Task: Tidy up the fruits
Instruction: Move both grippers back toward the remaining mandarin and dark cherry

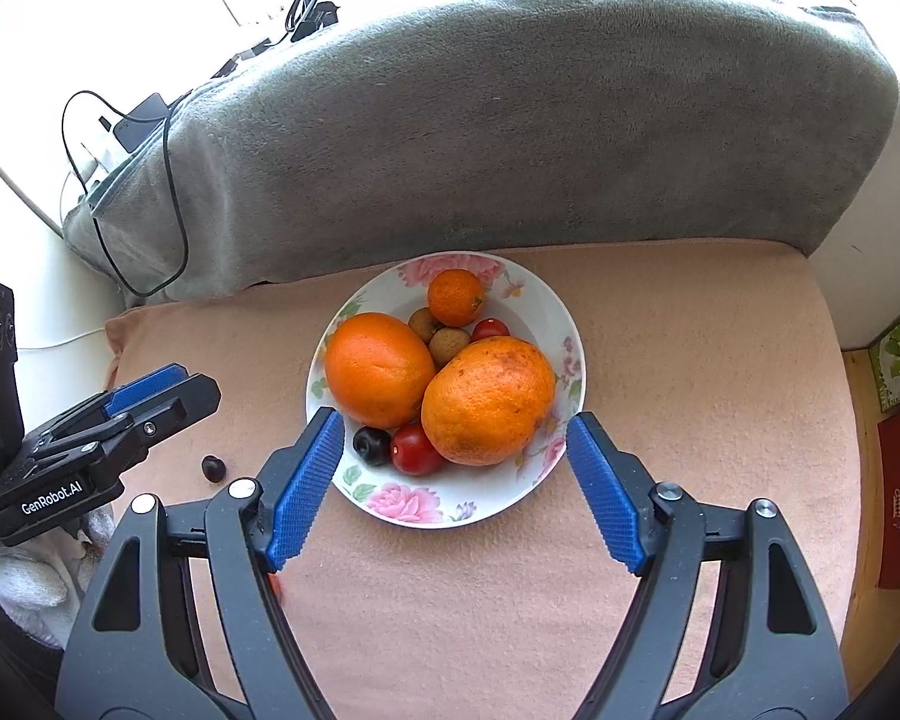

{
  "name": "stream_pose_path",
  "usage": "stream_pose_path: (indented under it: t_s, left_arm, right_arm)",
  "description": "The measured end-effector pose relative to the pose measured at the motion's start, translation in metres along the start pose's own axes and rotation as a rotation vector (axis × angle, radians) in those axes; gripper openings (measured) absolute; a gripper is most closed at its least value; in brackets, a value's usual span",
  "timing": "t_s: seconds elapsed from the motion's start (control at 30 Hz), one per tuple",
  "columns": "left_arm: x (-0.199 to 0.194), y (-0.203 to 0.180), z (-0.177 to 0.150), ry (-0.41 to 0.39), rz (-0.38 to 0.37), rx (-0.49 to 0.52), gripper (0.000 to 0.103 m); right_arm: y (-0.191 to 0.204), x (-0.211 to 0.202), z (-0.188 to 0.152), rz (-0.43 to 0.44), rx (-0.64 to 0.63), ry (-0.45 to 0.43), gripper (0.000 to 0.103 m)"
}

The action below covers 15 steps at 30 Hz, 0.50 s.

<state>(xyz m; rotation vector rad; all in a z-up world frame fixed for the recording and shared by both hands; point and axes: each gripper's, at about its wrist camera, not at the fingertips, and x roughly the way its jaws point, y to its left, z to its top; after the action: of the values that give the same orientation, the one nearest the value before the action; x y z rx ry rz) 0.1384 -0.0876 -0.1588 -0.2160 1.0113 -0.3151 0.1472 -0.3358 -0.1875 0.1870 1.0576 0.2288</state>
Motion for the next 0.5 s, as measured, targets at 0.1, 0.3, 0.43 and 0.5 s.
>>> stream_pose_path:
  t_s: [0.1, 0.3, 0.43, 0.5]
  left_arm:
    - [-0.004, 0.005, -0.003, -0.002, 0.005, -0.011, 0.068]
    - [-0.01, 0.024, -0.011, 0.005, 0.025, -0.032, 0.068]
    - [-0.015, 0.046, -0.02, 0.015, 0.052, -0.051, 0.068]
    - [-0.019, 0.058, -0.026, 0.01, 0.068, -0.057, 0.068]
  right_arm:
    - [0.001, -0.002, -0.003, 0.01, 0.001, -0.005, 0.079]
    - [0.007, -0.005, -0.009, -0.01, -0.02, -0.026, 0.079]
    - [0.012, -0.005, -0.019, -0.001, -0.028, -0.03, 0.081]
    - [0.016, -0.004, -0.025, 0.0, -0.044, -0.035, 0.081]
